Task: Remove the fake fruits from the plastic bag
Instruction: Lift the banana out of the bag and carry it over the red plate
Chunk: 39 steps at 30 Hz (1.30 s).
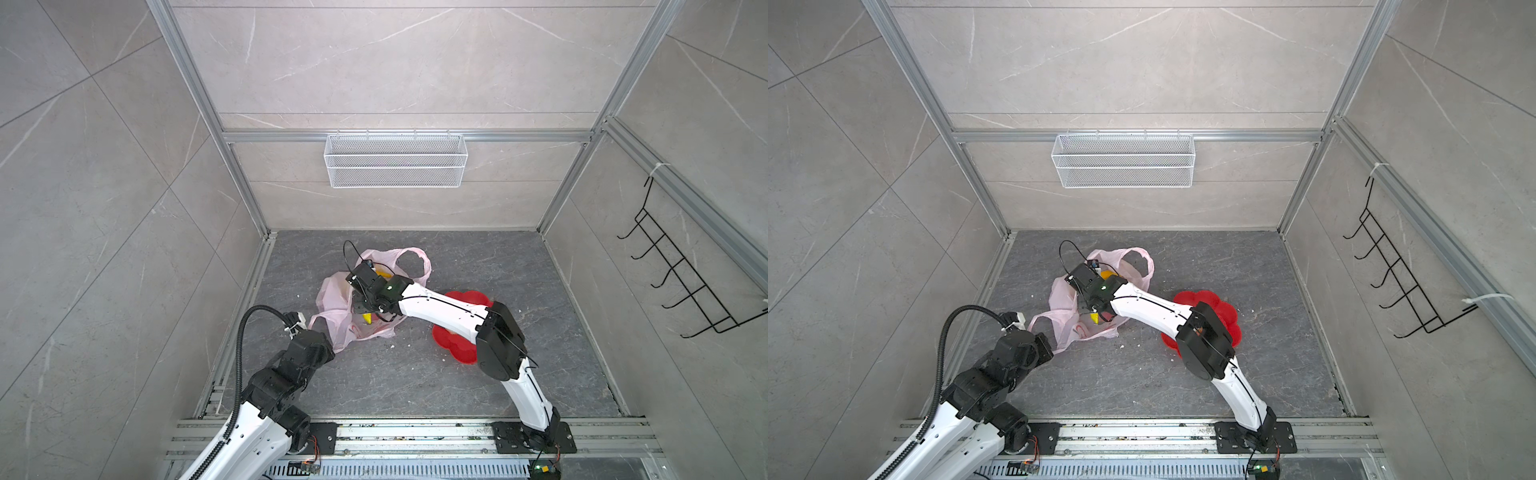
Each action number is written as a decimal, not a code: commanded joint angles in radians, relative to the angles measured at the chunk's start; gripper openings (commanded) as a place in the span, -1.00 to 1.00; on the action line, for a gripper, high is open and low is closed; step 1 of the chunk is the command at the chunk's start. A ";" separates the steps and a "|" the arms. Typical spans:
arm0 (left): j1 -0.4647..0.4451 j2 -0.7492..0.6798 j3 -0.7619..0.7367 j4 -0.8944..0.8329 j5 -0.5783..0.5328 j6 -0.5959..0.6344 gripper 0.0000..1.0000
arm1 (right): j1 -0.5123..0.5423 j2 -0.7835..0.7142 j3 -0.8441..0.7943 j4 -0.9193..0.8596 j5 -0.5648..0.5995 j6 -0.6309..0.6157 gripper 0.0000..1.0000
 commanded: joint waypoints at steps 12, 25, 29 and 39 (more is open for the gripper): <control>-0.002 0.159 0.114 0.214 -0.023 0.083 -1.00 | 0.019 -0.325 -0.201 0.029 -0.330 -0.136 -0.62; -0.002 0.239 0.191 0.230 -0.087 0.114 -1.00 | 0.058 -0.642 -0.398 -0.147 -0.433 -0.139 -0.63; -0.001 0.276 0.223 0.225 -0.097 0.123 -1.00 | 0.061 -0.748 -0.442 -0.216 -0.373 -0.139 -0.63; 0.001 0.323 0.281 0.147 -0.183 0.111 -1.00 | -0.021 -0.988 -0.635 -0.361 -0.168 -0.136 -0.63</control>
